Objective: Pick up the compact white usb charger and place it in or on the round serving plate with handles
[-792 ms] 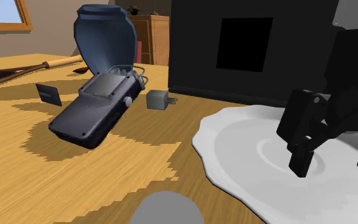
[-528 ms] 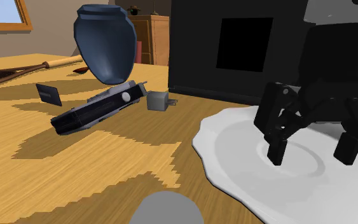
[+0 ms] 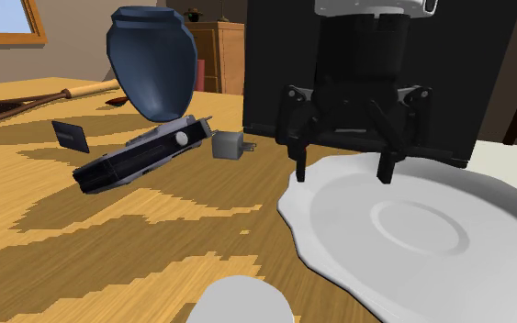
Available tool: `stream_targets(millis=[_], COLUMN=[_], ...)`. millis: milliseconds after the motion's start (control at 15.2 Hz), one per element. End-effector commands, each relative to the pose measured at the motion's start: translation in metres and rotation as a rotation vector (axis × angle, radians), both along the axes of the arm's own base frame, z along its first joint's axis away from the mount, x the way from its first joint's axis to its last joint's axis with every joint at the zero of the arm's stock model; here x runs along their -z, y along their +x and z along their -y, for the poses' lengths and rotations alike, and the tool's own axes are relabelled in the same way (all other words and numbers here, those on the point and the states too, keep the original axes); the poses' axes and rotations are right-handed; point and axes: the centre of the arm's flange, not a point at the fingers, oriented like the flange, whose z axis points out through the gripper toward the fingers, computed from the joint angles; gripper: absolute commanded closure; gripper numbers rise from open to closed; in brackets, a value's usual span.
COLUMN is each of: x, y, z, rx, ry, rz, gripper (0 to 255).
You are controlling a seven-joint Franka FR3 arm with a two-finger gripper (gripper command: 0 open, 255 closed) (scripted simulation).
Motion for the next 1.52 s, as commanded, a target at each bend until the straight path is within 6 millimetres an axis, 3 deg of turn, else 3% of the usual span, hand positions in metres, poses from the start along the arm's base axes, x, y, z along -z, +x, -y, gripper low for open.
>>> stream_targets(millis=[0, 924, 1452], x=[-0.002, -0.026, 0.014], y=[0.018, 0.155, 0.155], z=[-0.018, -0.131, -0.129], rx=[0.023, 0.168, 0.168], ry=[-0.006, -0.055, -0.055], rz=[0.006, 0.048, 0.048], gripper=[0, 0, 0])
